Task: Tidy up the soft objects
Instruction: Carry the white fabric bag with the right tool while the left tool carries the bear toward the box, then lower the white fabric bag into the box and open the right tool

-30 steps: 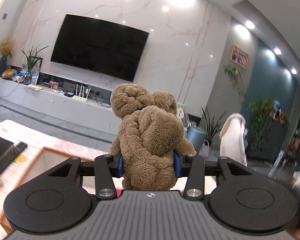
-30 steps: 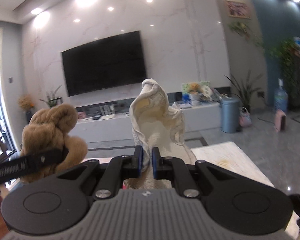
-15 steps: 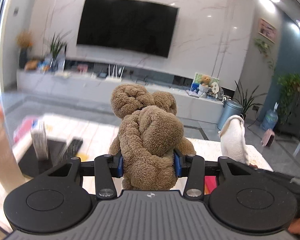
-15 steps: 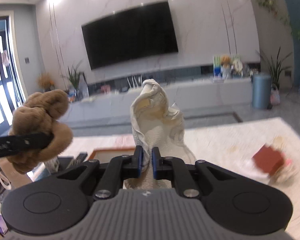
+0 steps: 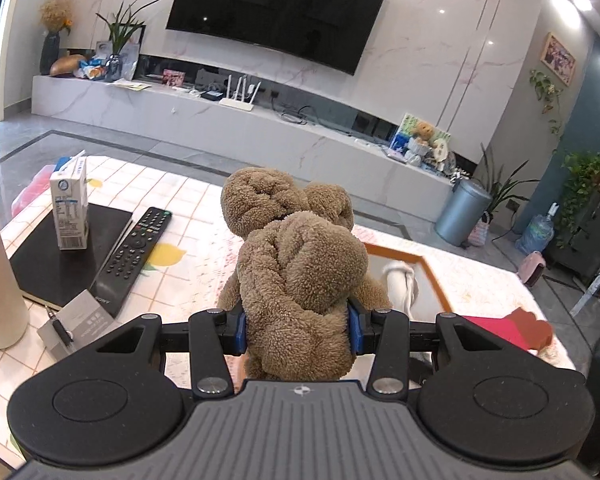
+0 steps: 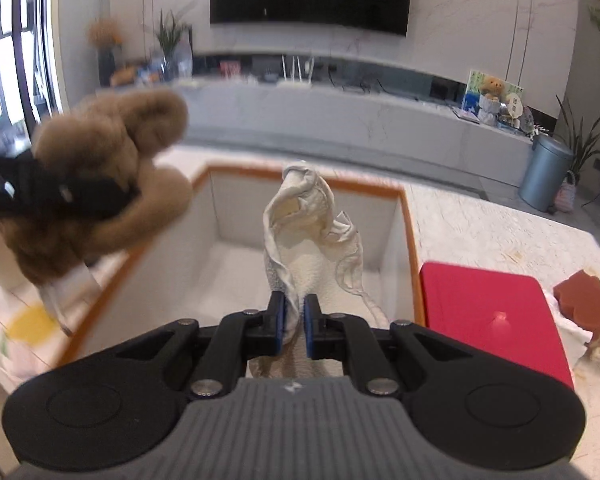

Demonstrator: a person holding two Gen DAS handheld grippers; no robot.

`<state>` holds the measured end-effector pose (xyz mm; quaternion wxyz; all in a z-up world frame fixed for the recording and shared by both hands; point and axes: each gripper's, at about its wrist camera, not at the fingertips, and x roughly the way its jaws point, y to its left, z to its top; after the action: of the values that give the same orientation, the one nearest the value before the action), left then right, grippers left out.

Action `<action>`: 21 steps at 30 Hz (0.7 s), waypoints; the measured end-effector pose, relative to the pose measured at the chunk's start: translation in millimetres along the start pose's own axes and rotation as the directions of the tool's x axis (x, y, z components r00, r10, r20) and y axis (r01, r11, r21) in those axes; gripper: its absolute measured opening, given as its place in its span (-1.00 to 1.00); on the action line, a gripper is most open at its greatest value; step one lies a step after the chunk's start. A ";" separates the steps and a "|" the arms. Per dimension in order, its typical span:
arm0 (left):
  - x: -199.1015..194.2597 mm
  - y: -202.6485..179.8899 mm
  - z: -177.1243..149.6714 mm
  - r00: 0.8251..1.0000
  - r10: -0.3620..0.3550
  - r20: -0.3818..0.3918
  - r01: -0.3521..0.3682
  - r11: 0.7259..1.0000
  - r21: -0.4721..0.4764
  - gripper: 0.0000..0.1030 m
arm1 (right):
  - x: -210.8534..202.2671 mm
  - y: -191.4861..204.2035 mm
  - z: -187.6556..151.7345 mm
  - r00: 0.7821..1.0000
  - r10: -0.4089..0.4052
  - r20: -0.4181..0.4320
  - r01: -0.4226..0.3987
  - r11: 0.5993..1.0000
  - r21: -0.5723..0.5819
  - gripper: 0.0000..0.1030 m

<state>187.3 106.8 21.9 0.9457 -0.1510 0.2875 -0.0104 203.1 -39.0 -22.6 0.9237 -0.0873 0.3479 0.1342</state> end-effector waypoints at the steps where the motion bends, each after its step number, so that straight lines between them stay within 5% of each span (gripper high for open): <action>1: 0.6 1.3 -2.2 1.000 0.003 -0.008 -0.003 1.000 0.004 -0.01 | 8.0 -0.3 0.9 1.000 -0.021 -0.016 0.021 1.000 -0.019 -0.85; 9: -2.9 10.3 -4.3 0.999 0.044 -0.016 -0.044 0.999 0.007 -0.01 | 30.1 10.7 -18.5 0.991 -0.114 -0.071 0.104 0.986 -0.127 -0.80; 21: -10.9 2.3 0.9 0.999 0.036 -0.019 -0.035 0.999 0.038 -0.01 | 11.3 6.0 -20.9 0.997 -0.017 -0.079 0.012 0.998 -0.064 -0.56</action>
<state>178.5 110.4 27.8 0.9455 -0.1282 0.2993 -0.0006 196.5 -36.6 -46.0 0.9070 -0.1244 0.3792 0.1347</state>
